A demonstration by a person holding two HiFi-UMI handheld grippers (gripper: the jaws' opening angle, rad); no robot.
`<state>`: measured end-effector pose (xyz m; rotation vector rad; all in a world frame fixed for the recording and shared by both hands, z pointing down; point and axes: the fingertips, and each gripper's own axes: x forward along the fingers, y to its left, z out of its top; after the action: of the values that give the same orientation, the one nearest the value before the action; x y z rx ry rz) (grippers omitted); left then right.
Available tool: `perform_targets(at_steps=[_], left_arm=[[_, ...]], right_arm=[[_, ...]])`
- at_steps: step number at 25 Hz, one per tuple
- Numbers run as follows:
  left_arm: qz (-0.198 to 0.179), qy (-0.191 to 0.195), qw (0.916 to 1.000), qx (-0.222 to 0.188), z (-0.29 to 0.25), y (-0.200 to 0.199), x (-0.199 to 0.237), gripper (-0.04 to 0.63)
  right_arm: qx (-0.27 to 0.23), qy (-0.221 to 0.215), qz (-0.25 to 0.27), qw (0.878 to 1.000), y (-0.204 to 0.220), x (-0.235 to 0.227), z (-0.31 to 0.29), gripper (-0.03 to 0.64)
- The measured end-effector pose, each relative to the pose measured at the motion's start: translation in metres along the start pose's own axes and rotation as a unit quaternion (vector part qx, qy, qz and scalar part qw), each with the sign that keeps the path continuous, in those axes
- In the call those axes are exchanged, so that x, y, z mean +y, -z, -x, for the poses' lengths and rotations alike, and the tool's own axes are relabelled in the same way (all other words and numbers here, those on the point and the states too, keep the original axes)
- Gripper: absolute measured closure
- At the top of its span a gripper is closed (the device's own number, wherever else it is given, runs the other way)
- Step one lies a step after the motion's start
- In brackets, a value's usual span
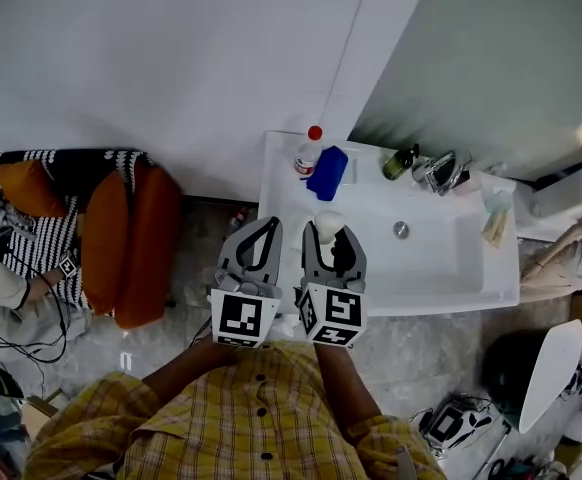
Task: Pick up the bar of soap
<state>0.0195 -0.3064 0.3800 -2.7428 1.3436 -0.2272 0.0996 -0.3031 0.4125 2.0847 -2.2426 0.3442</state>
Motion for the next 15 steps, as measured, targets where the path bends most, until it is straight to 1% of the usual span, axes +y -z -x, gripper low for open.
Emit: perform_targets(at_steps=[3, 5, 7, 10, 15], left_arm=[[0.005, -0.001, 1.0000, 0.006, 0.000, 0.001, 0.000, 0.584], [0.002, -0.004, 1.0000, -0.006, -0.003, -0.002, 0.001, 0.584], [0.003, -0.007, 0.9999, -0.009, -0.004, -0.004, 0.002, 0.584], [0.007, -0.006, 1.0000, 0.002, -0.003, -0.002, 0.002, 0.584], [0.009, -0.009, 0.9999, 0.001, -0.003, -0.003, 0.002, 0.584]], right_arm=[[-0.015, -0.002, 0.026, 1.000, -0.006, 0.003, 0.002, 0.413], [-0.024, -0.004, 0.038, 0.999, -0.010, 0.004, 0.003, 0.413], [-0.028, -0.008, 0.036, 0.999, -0.011, 0.006, 0.003, 0.413], [-0.035, -0.009, 0.038, 0.999, -0.014, 0.006, 0.006, 0.413], [-0.038, -0.006, 0.037, 0.999, -0.015, 0.002, 0.009, 0.413]])
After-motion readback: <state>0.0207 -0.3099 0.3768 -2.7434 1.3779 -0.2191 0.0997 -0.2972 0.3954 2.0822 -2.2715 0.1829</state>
